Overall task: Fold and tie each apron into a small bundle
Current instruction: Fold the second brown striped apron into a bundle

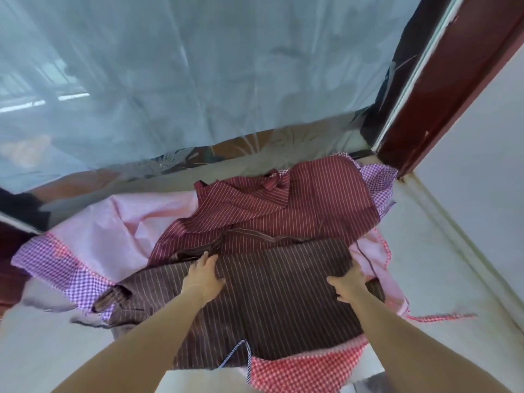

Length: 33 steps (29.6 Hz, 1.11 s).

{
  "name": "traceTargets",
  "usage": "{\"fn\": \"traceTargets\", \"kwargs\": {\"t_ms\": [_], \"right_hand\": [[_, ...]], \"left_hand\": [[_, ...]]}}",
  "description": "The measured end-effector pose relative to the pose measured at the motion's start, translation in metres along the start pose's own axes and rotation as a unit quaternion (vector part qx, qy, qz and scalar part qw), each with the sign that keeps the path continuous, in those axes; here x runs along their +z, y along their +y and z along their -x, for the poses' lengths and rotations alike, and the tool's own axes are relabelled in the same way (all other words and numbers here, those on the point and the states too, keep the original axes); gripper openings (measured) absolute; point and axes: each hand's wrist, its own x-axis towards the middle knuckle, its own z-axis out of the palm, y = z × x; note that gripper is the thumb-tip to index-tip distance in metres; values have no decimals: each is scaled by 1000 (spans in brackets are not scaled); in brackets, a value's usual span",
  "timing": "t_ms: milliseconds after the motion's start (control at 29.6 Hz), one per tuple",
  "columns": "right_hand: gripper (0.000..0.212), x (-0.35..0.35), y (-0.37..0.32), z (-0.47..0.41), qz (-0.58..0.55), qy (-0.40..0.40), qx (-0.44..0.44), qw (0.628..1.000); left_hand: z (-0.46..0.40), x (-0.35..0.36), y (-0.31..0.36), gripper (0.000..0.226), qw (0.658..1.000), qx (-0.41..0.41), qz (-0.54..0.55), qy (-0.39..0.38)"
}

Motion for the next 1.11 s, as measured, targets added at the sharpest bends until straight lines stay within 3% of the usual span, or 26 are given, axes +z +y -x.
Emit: {"fn": "traceTargets", "kwargs": {"t_ms": [135,270,371,506,608,675,709,743,810,844,878,945,1013,1080,1114], "right_hand": [[88,12,-10,17,-24,-8,-7,1000],[80,35,-35,48,127,-8,-97,987],[82,60,-57,77,236,-28,-251,938],[83,91,-95,110,339,-5,-414,845],[44,83,-127,114,435,-61,-395,806],[44,72,-153,120,497,-110,-334,793],[42,67,-162,121,500,-61,-352,789],[36,65,-169,120,467,50,-409,782],[19,64,-174,118,317,269,-508,754],[18,64,-174,118,235,319,-536,746],[21,65,-171,115,175,316,-545,756],[23,67,-159,107,146,209,-539,803],[24,72,-133,97,252,24,-508,823],[47,78,-98,91,433,-129,-441,776],[65,81,-80,87,511,-166,-396,744]], "left_hand": [[-12,-7,-37,76,996,-3,-84,42],[-18,-20,-49,38,977,93,-175,79],[-16,-26,-49,32,963,204,-100,148],[1,-55,-43,35,894,378,-92,225],[19,-82,-24,31,896,394,-115,170],[26,-94,-20,24,899,366,-122,208],[26,-97,-19,21,901,344,-107,242],[22,-99,-22,20,901,320,-81,281],[14,-97,-31,37,895,257,-62,358],[12,-93,-35,49,889,228,-79,390],[13,-85,-37,56,879,221,-97,411],[21,-58,-35,52,878,264,-139,374],[30,-22,-33,46,917,276,-175,228],[32,12,-34,61,951,219,-203,80],[32,26,-36,71,958,190,-213,29]]}}
